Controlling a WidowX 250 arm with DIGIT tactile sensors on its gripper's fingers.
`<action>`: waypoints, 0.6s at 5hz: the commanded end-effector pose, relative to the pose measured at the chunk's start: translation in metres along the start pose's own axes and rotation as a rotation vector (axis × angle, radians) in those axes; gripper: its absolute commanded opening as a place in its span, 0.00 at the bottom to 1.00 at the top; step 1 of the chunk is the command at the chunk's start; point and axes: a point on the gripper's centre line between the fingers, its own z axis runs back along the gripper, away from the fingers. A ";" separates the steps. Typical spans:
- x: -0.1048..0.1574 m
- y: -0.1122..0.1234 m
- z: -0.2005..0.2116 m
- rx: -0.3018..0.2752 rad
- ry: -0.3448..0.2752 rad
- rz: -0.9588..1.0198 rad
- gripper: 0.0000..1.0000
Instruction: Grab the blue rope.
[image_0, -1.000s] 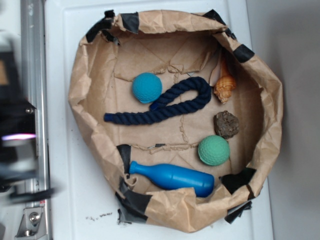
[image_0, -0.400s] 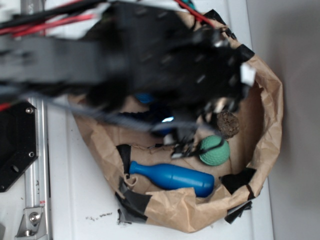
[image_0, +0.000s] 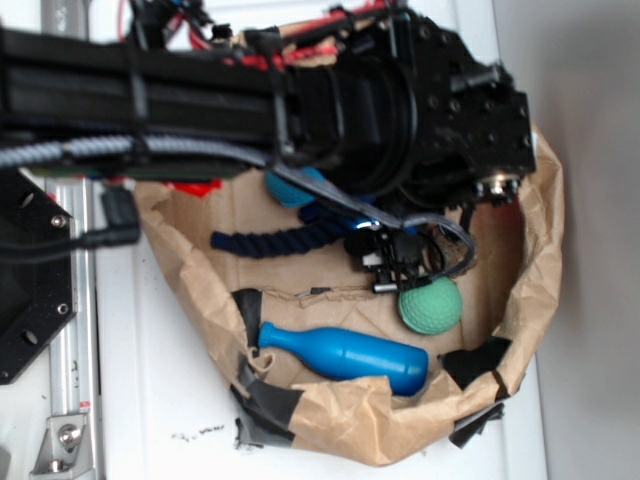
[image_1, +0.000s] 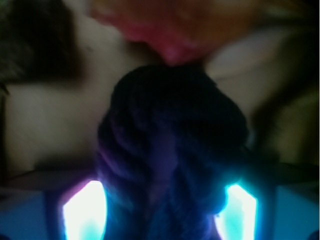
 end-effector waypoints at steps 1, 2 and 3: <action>-0.004 -0.026 0.016 0.009 -0.081 0.018 0.00; -0.004 -0.023 0.011 -0.024 -0.065 0.044 0.00; -0.009 -0.017 0.029 -0.023 -0.108 0.065 0.00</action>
